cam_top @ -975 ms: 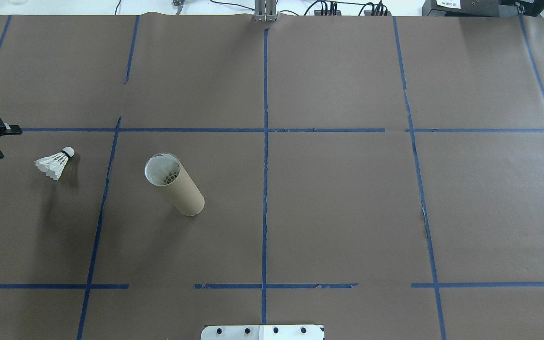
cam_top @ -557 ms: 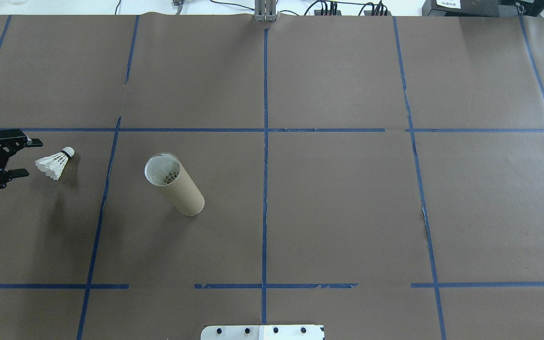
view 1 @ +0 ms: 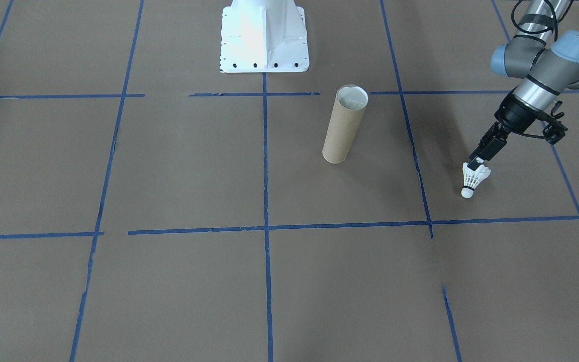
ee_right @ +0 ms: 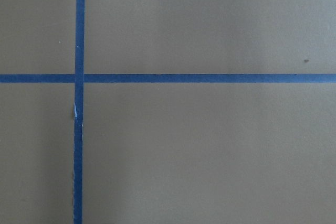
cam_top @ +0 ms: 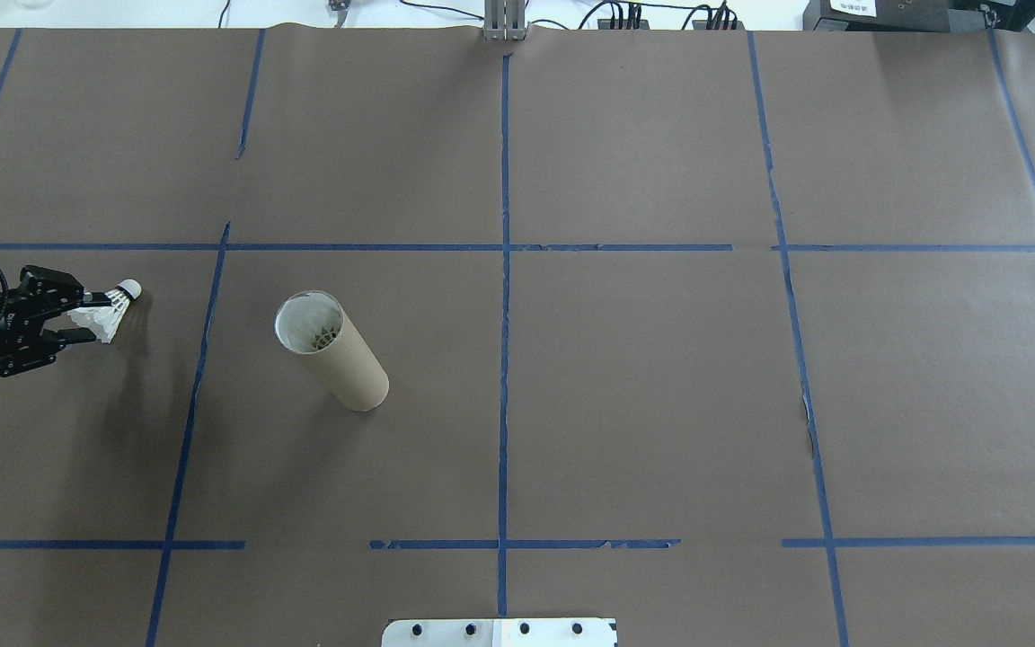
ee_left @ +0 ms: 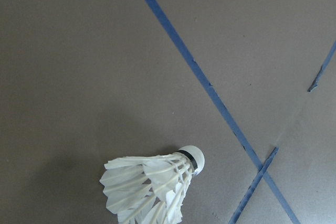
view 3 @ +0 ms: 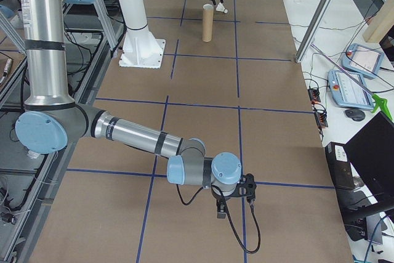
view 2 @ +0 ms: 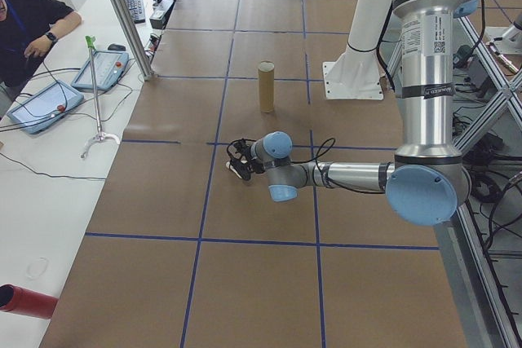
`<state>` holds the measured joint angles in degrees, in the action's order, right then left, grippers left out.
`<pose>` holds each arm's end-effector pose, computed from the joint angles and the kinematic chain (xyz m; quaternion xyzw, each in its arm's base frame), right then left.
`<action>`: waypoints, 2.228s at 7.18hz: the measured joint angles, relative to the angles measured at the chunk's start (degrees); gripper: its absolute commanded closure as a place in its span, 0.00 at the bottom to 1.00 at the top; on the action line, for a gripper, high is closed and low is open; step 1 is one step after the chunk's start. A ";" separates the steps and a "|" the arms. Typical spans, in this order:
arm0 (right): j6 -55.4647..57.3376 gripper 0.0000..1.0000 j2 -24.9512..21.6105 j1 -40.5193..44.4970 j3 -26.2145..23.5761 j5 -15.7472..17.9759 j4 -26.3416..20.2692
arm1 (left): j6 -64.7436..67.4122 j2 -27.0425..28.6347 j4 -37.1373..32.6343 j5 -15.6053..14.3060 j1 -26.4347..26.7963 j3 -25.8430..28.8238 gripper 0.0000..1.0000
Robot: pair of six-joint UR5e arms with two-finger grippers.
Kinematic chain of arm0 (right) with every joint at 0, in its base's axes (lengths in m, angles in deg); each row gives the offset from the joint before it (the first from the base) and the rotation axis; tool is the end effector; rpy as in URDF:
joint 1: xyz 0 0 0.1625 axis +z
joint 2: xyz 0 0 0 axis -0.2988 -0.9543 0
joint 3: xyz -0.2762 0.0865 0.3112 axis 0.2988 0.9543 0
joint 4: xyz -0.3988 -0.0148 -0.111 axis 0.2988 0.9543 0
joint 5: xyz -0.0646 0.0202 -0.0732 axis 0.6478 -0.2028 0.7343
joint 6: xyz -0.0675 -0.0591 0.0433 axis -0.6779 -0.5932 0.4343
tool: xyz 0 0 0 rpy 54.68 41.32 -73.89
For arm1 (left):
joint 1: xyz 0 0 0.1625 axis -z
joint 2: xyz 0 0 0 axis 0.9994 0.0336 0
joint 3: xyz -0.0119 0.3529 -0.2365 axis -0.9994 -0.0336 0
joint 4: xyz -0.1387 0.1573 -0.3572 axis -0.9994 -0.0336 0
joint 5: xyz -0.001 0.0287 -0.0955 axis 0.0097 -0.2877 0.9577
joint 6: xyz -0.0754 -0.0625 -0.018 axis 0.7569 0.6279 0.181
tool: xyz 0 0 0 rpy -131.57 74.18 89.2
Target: Collect badminton balls into bucket
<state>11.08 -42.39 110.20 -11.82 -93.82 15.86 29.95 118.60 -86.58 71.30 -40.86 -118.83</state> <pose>0.0883 -0.4812 0.7539 0.0179 -0.3709 0.0148 0.9284 0.2470 -0.4126 0.5783 -0.0502 0.5854 -0.4139 0.6953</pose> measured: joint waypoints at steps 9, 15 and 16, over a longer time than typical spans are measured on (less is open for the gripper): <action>0.05 0.00 0.00 0.00 -0.06 0.00 0.00 | -16.67 0.65 31.01 13.59 5.32 -19.13 1.00; 0.04 0.00 0.00 0.00 -0.08 0.00 0.00 | -36.29 30.49 94.08 17.54 9.07 -33.45 1.00; 0.04 0.00 0.00 0.00 -0.07 0.00 0.00 | -37.39 36.25 103.19 17.41 8.09 -34.27 1.00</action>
<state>11.12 -42.39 110.20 -11.89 -93.82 15.86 -7.44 154.85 16.62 88.70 -32.77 -153.10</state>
